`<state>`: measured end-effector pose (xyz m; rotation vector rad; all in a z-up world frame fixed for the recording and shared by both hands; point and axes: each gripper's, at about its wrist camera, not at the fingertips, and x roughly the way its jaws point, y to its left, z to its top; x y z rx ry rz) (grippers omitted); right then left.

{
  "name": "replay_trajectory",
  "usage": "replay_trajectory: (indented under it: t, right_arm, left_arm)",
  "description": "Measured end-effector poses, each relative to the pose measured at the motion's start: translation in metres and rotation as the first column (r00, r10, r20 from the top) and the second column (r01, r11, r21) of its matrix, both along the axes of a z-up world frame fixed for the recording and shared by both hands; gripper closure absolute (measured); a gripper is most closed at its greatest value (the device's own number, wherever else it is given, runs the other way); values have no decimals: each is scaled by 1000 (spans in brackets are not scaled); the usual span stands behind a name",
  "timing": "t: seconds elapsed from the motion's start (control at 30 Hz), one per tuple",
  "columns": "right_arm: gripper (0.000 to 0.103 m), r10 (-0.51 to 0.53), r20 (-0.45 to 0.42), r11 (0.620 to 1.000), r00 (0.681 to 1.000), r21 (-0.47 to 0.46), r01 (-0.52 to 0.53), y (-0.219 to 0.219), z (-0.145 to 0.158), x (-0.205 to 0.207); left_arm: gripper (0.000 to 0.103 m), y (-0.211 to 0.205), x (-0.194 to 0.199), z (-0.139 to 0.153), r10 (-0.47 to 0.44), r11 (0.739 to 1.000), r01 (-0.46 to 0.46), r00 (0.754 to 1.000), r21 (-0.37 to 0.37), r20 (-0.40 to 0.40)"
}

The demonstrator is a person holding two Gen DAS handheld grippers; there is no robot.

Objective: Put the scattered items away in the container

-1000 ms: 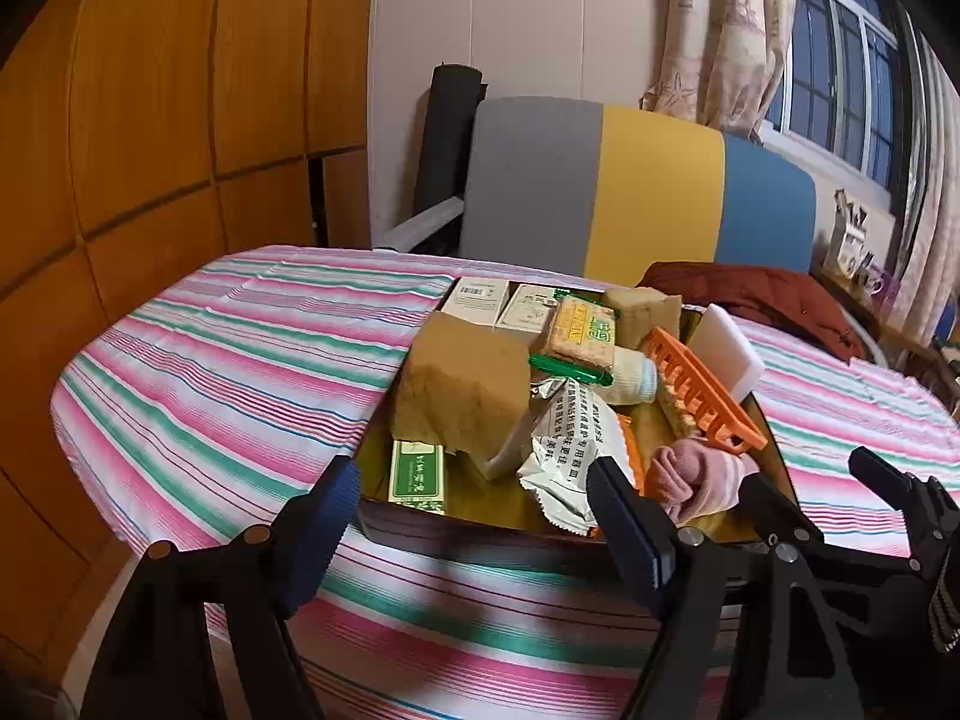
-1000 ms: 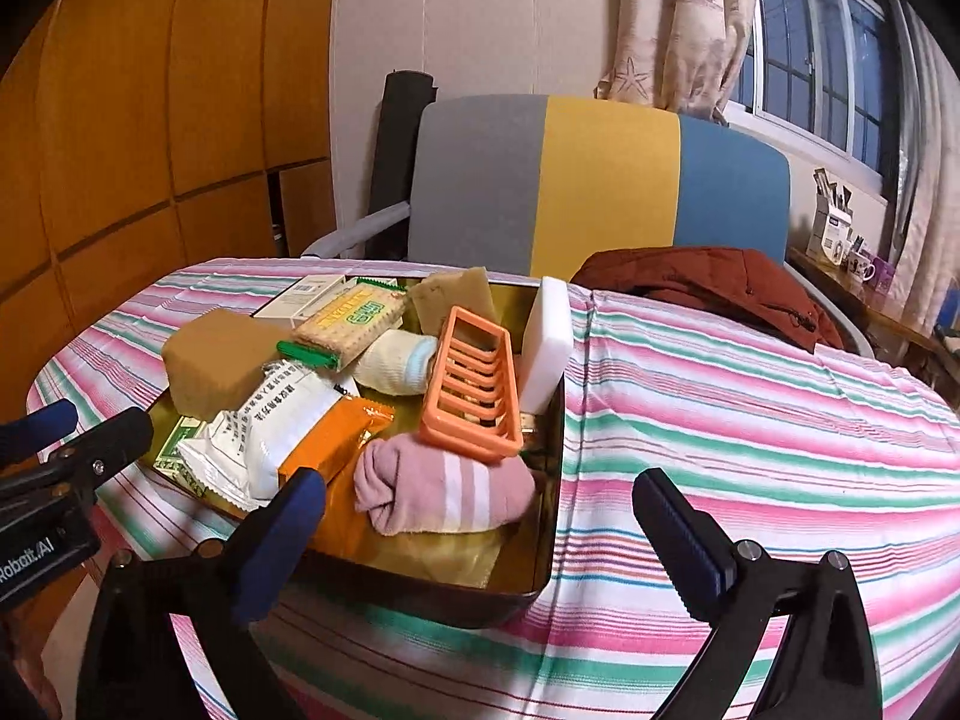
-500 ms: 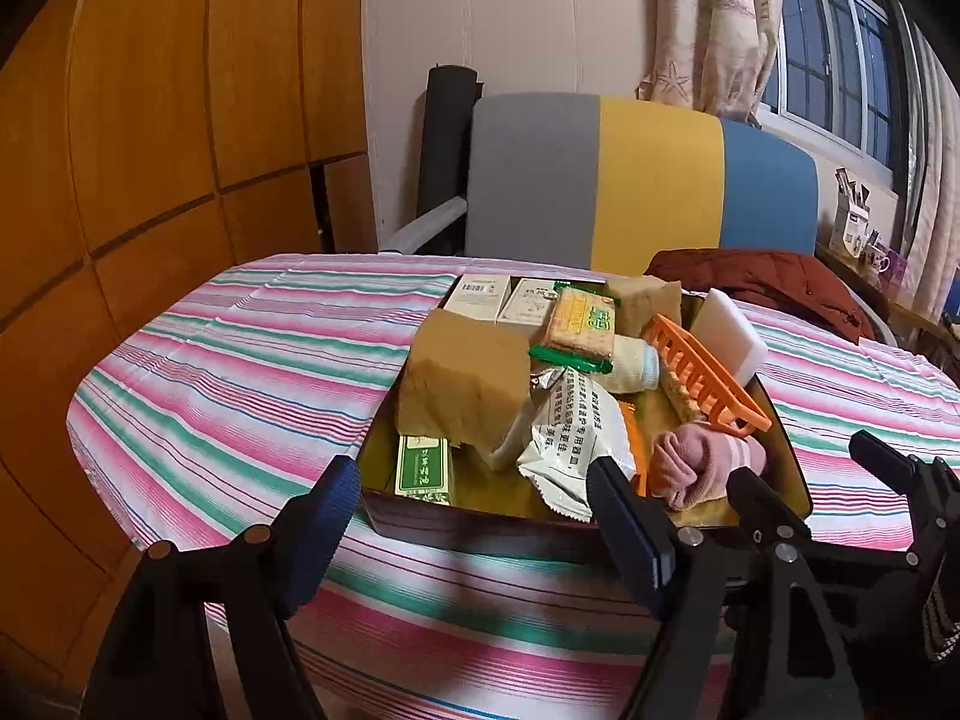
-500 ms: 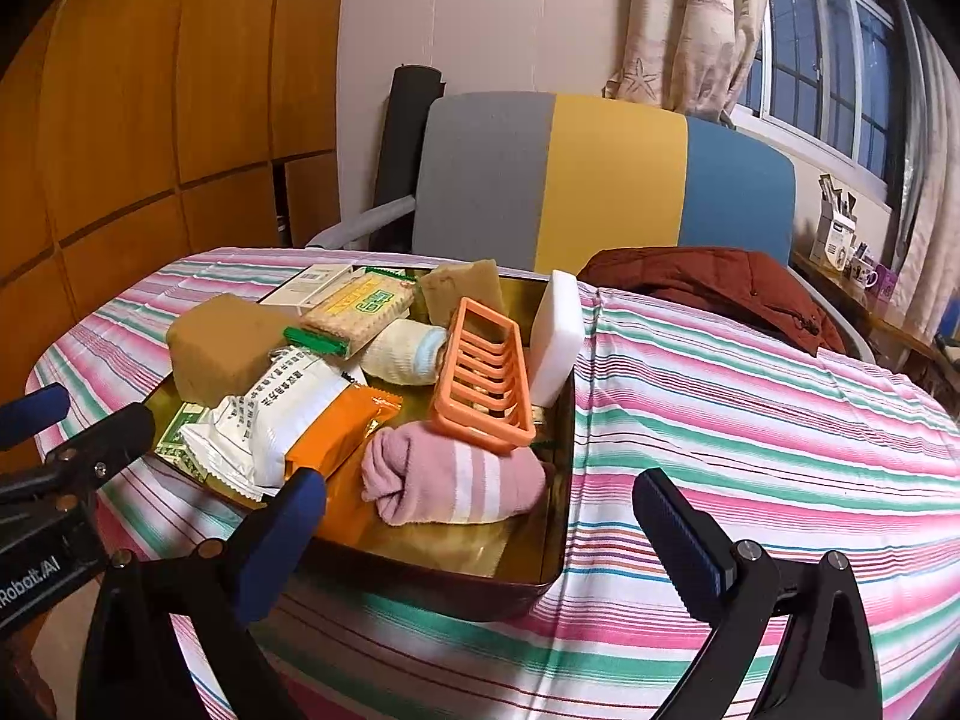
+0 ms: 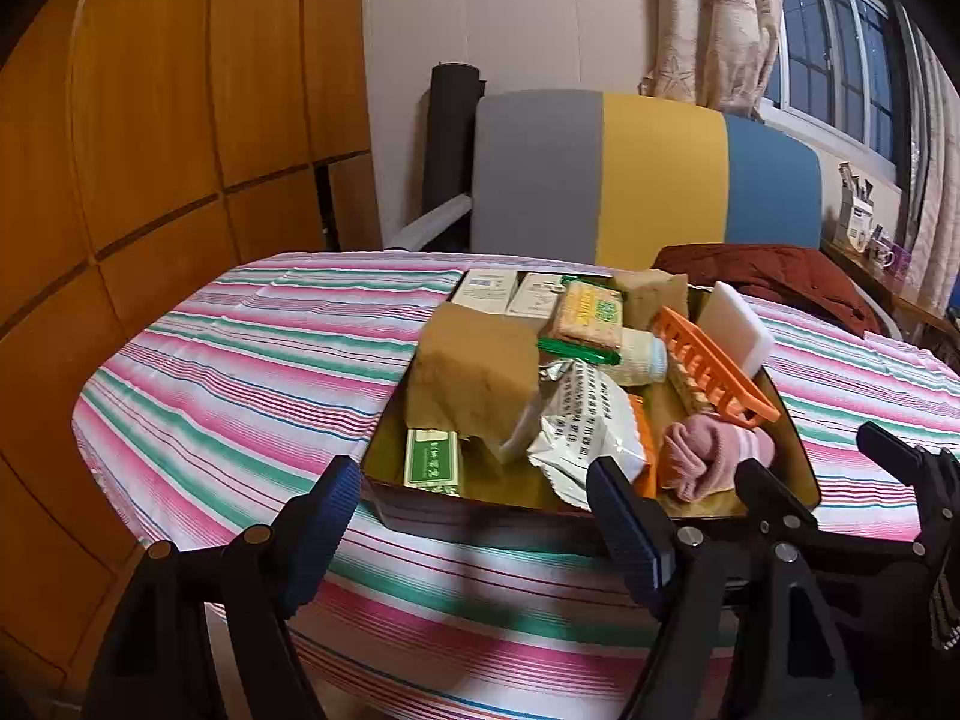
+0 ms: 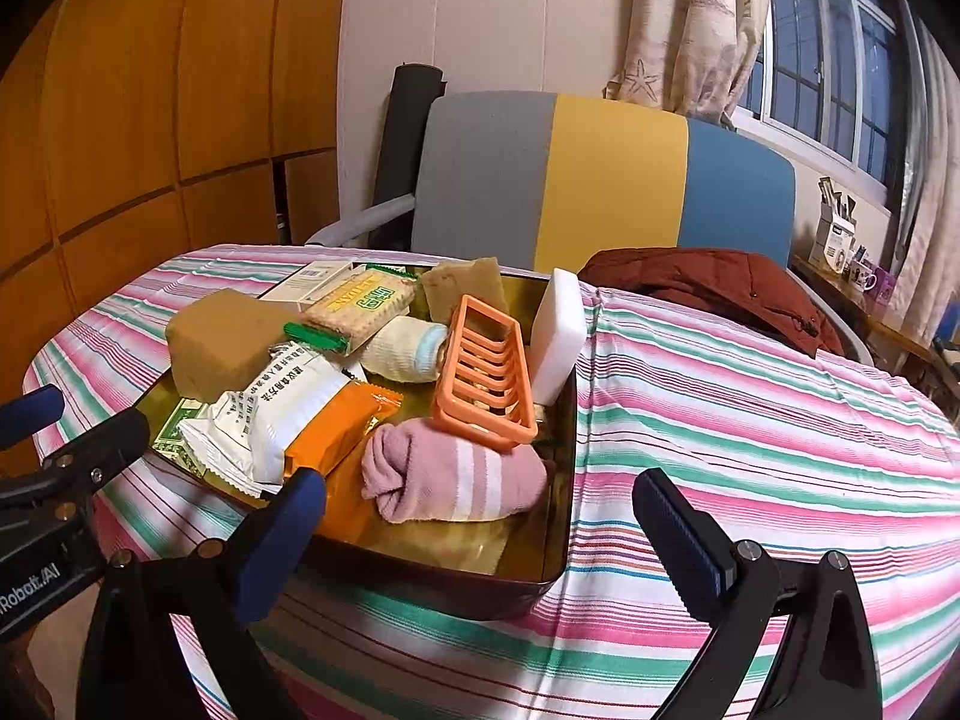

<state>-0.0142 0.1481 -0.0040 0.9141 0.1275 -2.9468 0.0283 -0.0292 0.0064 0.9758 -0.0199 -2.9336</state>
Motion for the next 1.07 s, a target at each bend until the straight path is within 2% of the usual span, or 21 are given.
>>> replay_trajectory:
  t: [0.47, 0.83, 1.07]
  right_arm:
    - [0, 0, 0, 1000, 1000, 9, 0, -2, 0, 2]
    - [0, 6, 4, 1000, 1000, 18, -6, -5, 0, 2]
    - [0, 5, 7, 1000, 1000, 10, -5, -4, -1, 1]
  left_arm:
    - [24, -3, 12, 11, 1, 1000, 0, 999, 10, -36]
    - [38, -7, 17, 10, 13, 1000, -13, 998, -3, -69]
    - [38, -9, 14, 8, -9, 1000, 10, 999, 22, -35]
